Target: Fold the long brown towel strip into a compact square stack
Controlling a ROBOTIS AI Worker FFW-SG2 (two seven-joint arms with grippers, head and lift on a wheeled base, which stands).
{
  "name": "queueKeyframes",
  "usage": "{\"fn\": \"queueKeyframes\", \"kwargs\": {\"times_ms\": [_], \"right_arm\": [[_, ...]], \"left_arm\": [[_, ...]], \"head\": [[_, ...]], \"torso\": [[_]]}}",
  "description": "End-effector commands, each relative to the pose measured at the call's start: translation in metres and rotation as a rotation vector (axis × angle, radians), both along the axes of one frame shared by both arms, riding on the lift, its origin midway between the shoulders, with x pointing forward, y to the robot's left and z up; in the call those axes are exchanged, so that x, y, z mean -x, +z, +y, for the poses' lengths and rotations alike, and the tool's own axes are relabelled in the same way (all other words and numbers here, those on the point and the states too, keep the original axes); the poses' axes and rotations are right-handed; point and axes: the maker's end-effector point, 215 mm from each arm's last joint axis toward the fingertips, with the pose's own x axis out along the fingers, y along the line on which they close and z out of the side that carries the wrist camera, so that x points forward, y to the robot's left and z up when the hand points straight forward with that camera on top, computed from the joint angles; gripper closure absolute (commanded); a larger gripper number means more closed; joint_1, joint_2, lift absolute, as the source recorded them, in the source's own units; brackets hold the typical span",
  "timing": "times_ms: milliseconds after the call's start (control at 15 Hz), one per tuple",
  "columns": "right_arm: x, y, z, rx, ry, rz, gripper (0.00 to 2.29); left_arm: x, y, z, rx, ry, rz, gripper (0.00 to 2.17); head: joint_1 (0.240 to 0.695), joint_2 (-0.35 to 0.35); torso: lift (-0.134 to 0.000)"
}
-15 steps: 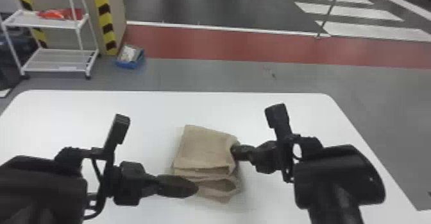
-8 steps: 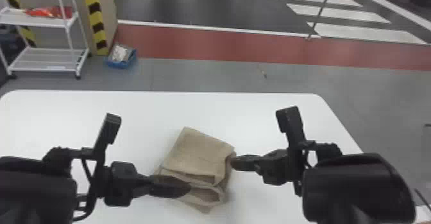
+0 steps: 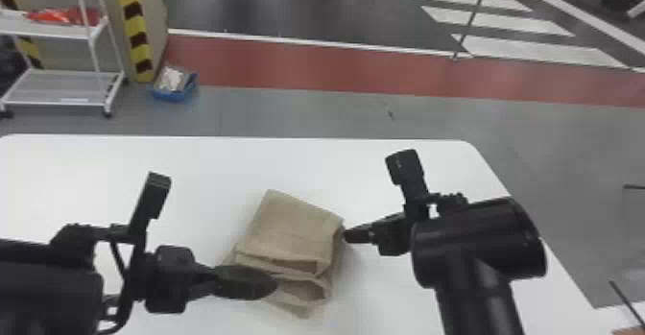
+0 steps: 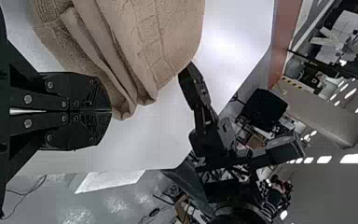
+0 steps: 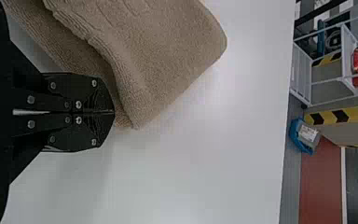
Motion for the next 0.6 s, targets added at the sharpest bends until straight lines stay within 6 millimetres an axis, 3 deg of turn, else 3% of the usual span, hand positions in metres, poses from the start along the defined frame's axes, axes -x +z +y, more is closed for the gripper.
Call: {"fn": "queueKeyframes", "kwargs": {"times_ms": [0, 533], "right_arm": [[-0.018, -0.005, 0.006, 0.029, 0.017, -0.012, 2.21], [-0.062, 0.012, 0.039, 0.019, 0.132, -0.175, 2.21]], "left_arm": [[0.005, -0.004, 0.003, 0.002, -0.001, 0.013, 2.15], [0.019, 0.003, -0.003, 0.025, -0.022, 0.026, 2.15]], "head": [[0.695, -0.226], [0.695, -0.190]], "torso": [[-0.124], [-0.124]]}}
